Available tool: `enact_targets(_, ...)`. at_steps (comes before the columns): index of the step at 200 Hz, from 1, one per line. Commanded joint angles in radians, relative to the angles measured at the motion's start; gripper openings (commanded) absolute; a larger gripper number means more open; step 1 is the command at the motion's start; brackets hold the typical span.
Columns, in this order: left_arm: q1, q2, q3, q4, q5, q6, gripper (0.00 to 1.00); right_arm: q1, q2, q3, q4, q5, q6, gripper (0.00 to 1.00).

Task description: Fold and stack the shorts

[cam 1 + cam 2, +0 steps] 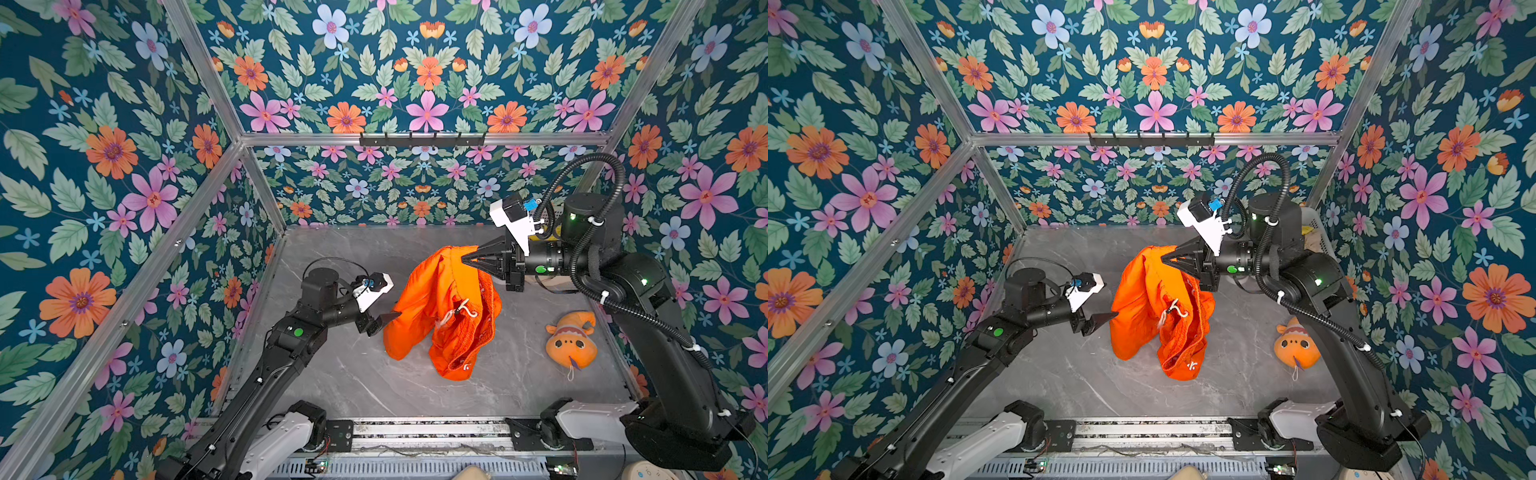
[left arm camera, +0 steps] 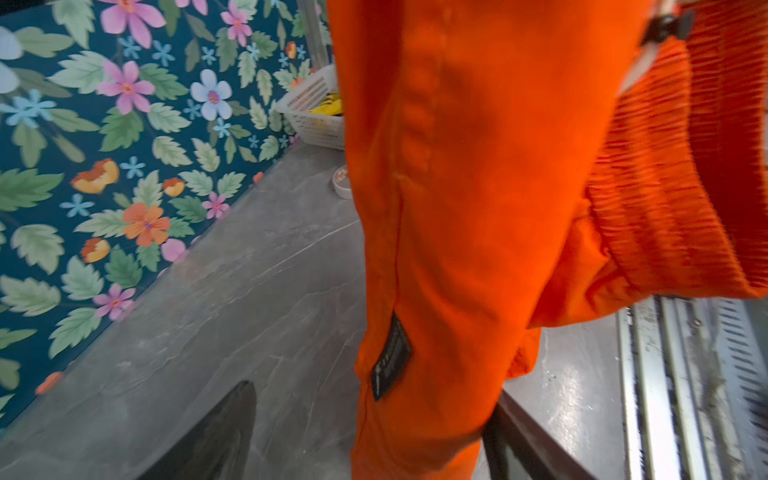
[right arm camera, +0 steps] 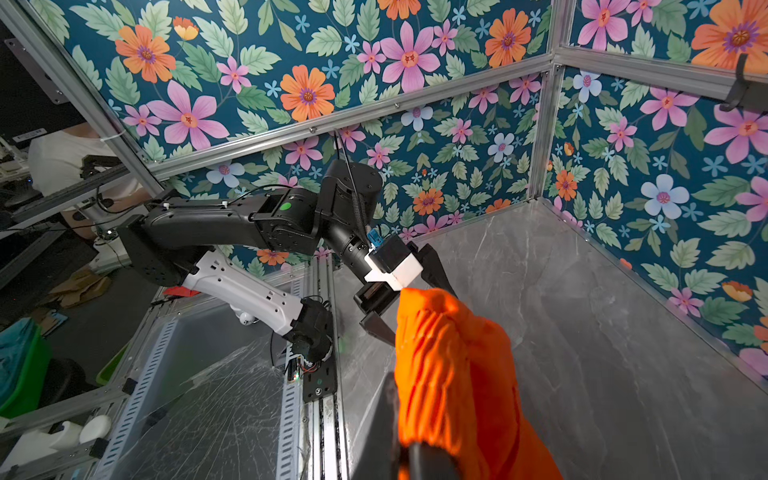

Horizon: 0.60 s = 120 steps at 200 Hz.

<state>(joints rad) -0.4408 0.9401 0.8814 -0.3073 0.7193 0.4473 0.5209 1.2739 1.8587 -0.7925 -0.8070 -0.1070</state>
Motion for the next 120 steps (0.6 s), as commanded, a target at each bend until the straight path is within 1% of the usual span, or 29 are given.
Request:
enact_targets(1,0.001,0.020,-0.015,0.084,0.098,-0.009,0.84,0.000,-0.010,-0.011,0.037,-0.036,-0.005,0.00)
enact_targets(15,-0.001,0.034,-0.035,0.158,0.104,-0.045,0.83,0.000,-0.022,-0.036,0.077,-0.041,0.030,0.00)
enact_targets(22,-0.001,0.042,-0.046,0.197,0.111,-0.065,0.80,0.000,-0.027,-0.048,0.095,-0.043,0.047,0.00)
enact_targets(43,-0.005,0.075,-0.054,0.270,0.135,-0.096,0.64,0.000,-0.043,-0.066,0.129,-0.028,0.101,0.00)
enact_targets(68,-0.010,0.090,-0.052,0.318,0.123,-0.134,0.39,0.000,-0.056,-0.075,0.147,-0.008,0.145,0.00)
enact_targets(80,-0.011,0.081,-0.038,0.319,0.075,-0.162,0.22,-0.001,-0.067,-0.085,0.162,0.002,0.169,0.00)
enact_targets(91,-0.010,0.066,-0.010,0.296,0.036,-0.191,0.14,0.000,-0.077,-0.096,0.181,0.013,0.189,0.00)
enact_targets(106,-0.010,0.045,0.062,0.194,-0.033,-0.192,0.00,-0.001,-0.089,-0.107,0.210,0.025,0.229,0.00)
enact_targets(120,-0.010,0.028,0.147,0.082,-0.135,-0.196,0.00,0.005,-0.100,-0.124,0.257,0.021,0.281,0.00)
